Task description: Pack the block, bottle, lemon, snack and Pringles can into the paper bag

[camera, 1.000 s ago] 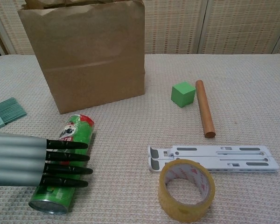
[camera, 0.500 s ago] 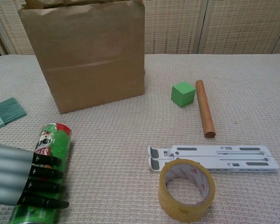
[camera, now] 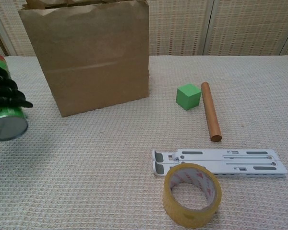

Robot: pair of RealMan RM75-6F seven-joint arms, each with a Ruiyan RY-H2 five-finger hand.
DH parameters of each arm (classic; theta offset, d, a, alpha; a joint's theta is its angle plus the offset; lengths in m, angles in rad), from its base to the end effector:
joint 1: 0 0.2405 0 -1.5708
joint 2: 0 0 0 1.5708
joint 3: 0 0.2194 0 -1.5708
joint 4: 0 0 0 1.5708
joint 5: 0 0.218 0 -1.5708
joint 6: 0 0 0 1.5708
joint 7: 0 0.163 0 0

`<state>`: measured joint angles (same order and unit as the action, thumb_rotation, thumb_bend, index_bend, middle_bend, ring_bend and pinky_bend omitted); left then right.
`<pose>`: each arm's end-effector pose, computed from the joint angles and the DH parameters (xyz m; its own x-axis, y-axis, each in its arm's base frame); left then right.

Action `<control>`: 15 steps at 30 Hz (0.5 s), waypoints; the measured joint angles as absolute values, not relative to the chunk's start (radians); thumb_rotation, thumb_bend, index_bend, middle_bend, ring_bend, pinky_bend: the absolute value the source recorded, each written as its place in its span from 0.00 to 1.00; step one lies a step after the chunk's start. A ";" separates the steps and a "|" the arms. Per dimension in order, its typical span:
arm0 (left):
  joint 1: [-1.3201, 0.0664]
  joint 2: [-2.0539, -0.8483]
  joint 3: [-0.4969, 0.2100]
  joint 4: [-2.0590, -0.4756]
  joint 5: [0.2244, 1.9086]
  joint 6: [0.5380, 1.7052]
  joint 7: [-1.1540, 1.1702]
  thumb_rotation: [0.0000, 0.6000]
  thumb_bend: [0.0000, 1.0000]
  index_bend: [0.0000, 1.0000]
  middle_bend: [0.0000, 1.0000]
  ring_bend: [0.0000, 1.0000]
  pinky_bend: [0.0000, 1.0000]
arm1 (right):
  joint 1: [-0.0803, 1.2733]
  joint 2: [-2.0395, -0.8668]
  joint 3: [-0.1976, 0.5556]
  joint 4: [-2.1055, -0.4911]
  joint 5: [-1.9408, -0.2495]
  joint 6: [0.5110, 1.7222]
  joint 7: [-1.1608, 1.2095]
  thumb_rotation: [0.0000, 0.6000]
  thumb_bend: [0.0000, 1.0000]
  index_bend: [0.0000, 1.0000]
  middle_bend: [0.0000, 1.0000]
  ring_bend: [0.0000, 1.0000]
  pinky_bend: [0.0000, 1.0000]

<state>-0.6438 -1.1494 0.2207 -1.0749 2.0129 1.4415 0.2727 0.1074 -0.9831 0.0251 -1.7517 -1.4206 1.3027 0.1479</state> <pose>-0.2332 0.2867 0.1062 0.8354 -0.4393 0.3303 -0.0608 -0.6711 -0.7389 -0.2862 -0.1937 0.1349 0.2324 -0.1904 0.9538 -0.9652 0.0756 0.2503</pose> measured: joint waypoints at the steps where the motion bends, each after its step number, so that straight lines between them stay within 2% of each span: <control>1: -0.629 -1.141 0.203 -1.072 1.976 1.455 0.263 1.00 0.64 0.66 0.71 0.65 0.80 | 0.107 -0.984 0.025 -1.751 -1.420 1.303 0.145 1.00 0.10 0.00 0.00 0.00 0.05; 5: -0.568 -1.135 0.098 -1.069 1.791 1.515 0.198 1.00 0.64 0.66 0.71 0.65 0.80 | 0.108 -0.990 0.026 -1.751 -1.419 1.304 0.133 1.00 0.10 0.00 0.00 0.00 0.05; 8: -0.530 -1.159 -0.017 -1.095 1.634 1.569 0.114 1.00 0.64 0.66 0.71 0.65 0.78 | 0.108 -0.993 0.027 -1.750 -1.418 1.306 0.124 1.00 0.10 0.00 0.00 0.00 0.05; 12: -0.502 -1.208 -0.178 -1.208 1.465 1.623 -0.001 1.00 0.64 0.66 0.70 0.65 0.78 | 0.106 -0.996 0.027 -1.748 -1.418 1.309 0.119 1.00 0.10 0.00 0.00 0.00 0.05; 15: -0.498 -1.230 -0.237 -1.334 1.403 1.629 -0.041 1.00 0.64 0.66 0.70 0.65 0.77 | 0.107 -0.996 0.026 -1.747 -1.419 1.308 0.120 1.00 0.10 0.00 0.00 0.00 0.05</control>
